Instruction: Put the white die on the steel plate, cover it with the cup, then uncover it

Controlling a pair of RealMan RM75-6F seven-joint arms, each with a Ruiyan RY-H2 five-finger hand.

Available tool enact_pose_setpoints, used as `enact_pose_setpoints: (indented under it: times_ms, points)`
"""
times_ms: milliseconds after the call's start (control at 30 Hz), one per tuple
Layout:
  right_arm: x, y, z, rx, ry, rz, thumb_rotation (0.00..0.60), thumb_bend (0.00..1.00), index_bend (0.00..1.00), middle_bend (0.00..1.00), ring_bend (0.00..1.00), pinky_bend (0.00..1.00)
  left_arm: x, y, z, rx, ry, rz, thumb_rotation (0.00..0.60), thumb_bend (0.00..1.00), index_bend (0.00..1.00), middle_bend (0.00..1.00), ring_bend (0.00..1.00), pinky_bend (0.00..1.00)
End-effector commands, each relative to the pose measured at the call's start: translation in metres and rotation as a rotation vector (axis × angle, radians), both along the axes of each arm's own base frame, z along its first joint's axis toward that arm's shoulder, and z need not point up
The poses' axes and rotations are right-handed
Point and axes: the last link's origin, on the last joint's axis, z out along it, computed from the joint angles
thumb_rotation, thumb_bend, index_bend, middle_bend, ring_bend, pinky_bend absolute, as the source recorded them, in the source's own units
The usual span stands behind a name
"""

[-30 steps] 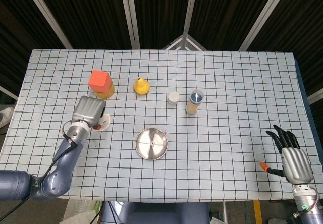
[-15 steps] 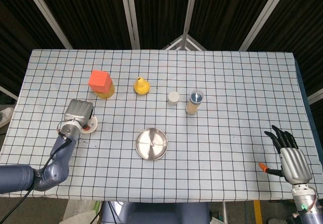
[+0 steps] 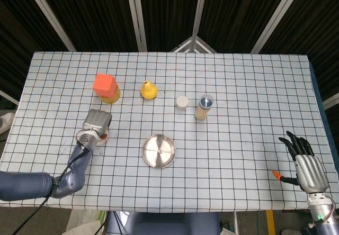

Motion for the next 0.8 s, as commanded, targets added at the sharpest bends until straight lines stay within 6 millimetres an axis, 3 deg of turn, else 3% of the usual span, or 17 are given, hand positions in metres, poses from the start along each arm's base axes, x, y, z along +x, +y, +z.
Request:
enact_pose_setpoints:
  times_ms: [33, 67, 133, 367, 500, 633, 800]
  points:
    - [0.001, 0.0, -0.001, 0.003, 0.0, 0.004, 0.6, 0.17, 0.16, 0.03, 0.09, 0.0, 0.011, -0.001, 0.007, 0.011, -0.014, -0.017, 0.6, 0.19, 0.25, 0.21, 0.64, 0.74]
    - [-0.001, 0.007, 0.015, -0.033, 0.016, 0.009, 0.6, 0.17, 0.16, 0.03, 0.09, 0.0, 0.016, -0.001, 0.01, 0.02, -0.027, -0.023, 0.6, 0.19, 0.24, 0.2, 0.64, 0.74]
    - [-0.004, 0.001, 0.0, -0.003, 0.015, 0.006, 0.6, 0.17, 0.16, 0.03, 0.09, 0.0, 0.023, -0.003, 0.017, 0.034, -0.042, -0.036, 0.6, 0.19, 0.21, 0.18, 0.64, 0.74]
    - [-0.002, 0.003, 0.001, -0.003, 0.001, 0.017, 0.6, 0.17, 0.16, 0.03, 0.09, 0.0, 0.046, -0.01, 0.058, 0.105, -0.057, -0.114, 0.6, 0.19, 0.19, 0.14, 0.63, 0.74]
    - [-0.002, 0.003, 0.004, -0.013, 0.007, 0.014, 0.6, 0.17, 0.16, 0.03, 0.09, 0.0, 0.061, -0.031, 0.09, 0.141, -0.178, -0.161, 0.6, 0.19, 0.19, 0.15, 0.63, 0.74]
    - [-0.003, 0.004, 0.007, -0.031, 0.033, 0.013, 0.6, 0.17, 0.16, 0.03, 0.09, 0.0, 0.056, -0.057, 0.12, 0.182, -0.217, -0.202, 0.6, 0.19, 0.19, 0.17, 0.63, 0.74]
    - [0.0, 0.005, 0.007, -0.046, 0.052, 0.016, 0.6, 0.17, 0.16, 0.03, 0.09, 0.0, 0.029, -0.101, 0.157, 0.266, -0.222, -0.24, 0.6, 0.19, 0.22, 0.2, 0.63, 0.74]
